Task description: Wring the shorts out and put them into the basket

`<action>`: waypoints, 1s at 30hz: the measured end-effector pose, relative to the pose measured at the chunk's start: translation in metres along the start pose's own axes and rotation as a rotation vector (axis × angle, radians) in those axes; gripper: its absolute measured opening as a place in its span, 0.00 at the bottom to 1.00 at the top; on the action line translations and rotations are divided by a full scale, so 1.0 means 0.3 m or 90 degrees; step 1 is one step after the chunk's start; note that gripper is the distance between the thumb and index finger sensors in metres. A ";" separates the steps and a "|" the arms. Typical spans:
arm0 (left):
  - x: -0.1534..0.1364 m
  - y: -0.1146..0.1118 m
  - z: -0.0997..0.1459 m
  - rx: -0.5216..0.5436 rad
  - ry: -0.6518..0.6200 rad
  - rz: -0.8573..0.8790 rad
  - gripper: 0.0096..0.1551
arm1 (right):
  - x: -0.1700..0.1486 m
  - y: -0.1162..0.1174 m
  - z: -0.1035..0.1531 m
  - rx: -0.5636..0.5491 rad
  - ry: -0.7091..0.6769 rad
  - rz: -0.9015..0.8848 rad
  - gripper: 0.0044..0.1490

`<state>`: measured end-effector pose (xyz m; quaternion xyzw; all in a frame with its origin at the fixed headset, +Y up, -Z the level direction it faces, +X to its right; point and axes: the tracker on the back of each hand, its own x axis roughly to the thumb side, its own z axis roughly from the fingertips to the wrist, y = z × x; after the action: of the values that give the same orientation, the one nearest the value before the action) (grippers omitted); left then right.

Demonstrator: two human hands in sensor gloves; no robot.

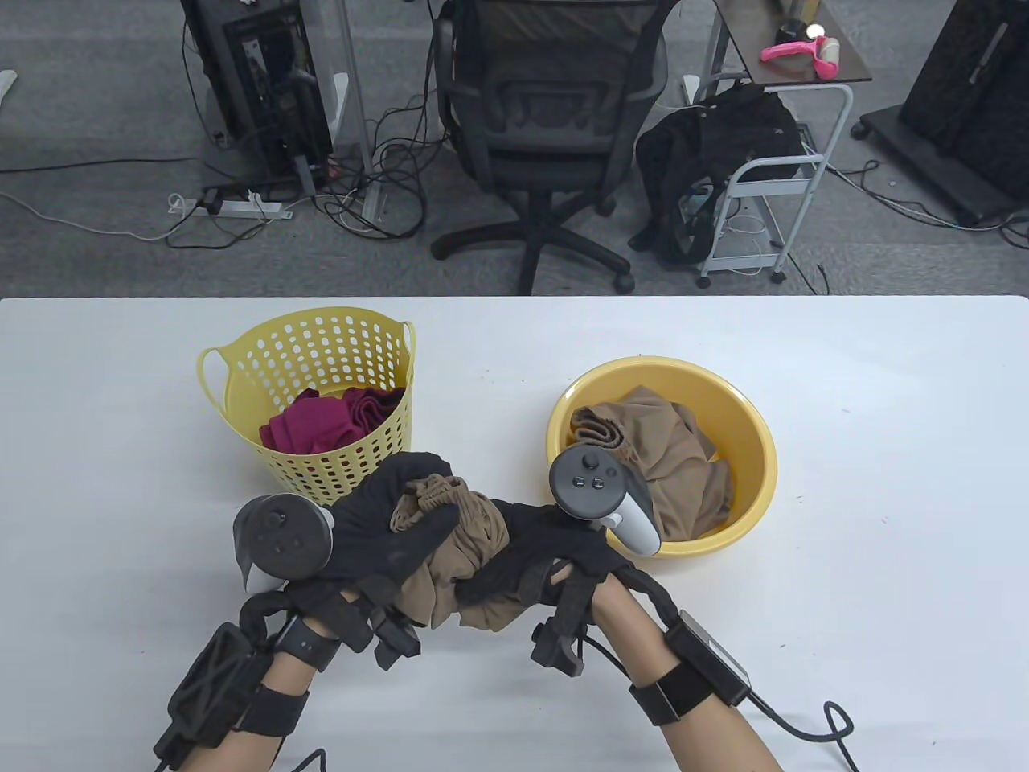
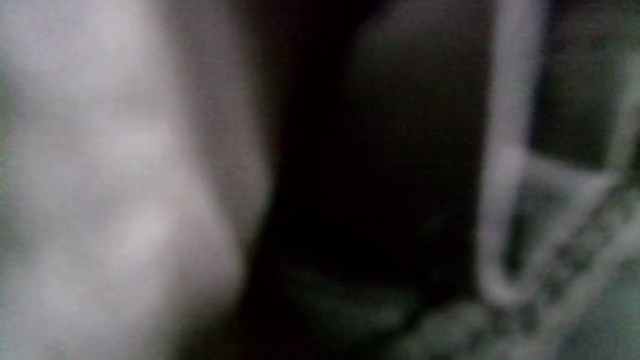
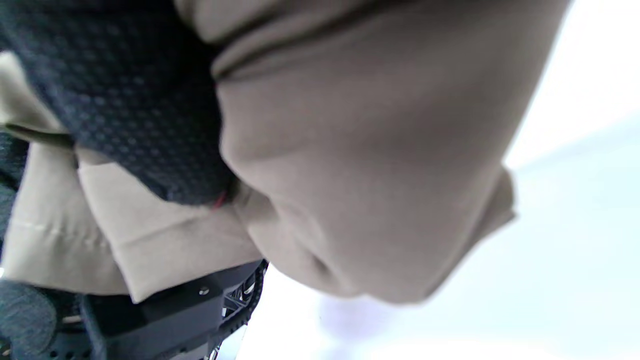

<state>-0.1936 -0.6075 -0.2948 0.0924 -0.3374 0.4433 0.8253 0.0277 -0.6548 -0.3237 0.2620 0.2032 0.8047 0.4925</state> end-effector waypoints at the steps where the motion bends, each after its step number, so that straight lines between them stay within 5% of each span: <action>1: 0.000 0.001 0.001 -0.002 0.001 -0.004 0.33 | 0.000 0.001 0.003 -0.002 0.000 0.003 0.56; 30: 0.009 0.051 0.015 -0.016 0.020 -0.108 0.32 | -0.001 0.009 0.128 -0.116 -0.010 0.334 0.60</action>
<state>-0.2069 -0.5986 -0.2920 0.1038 -0.3210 0.3687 0.8662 0.0498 -0.6536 -0.2921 0.2665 0.0517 0.9176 0.2904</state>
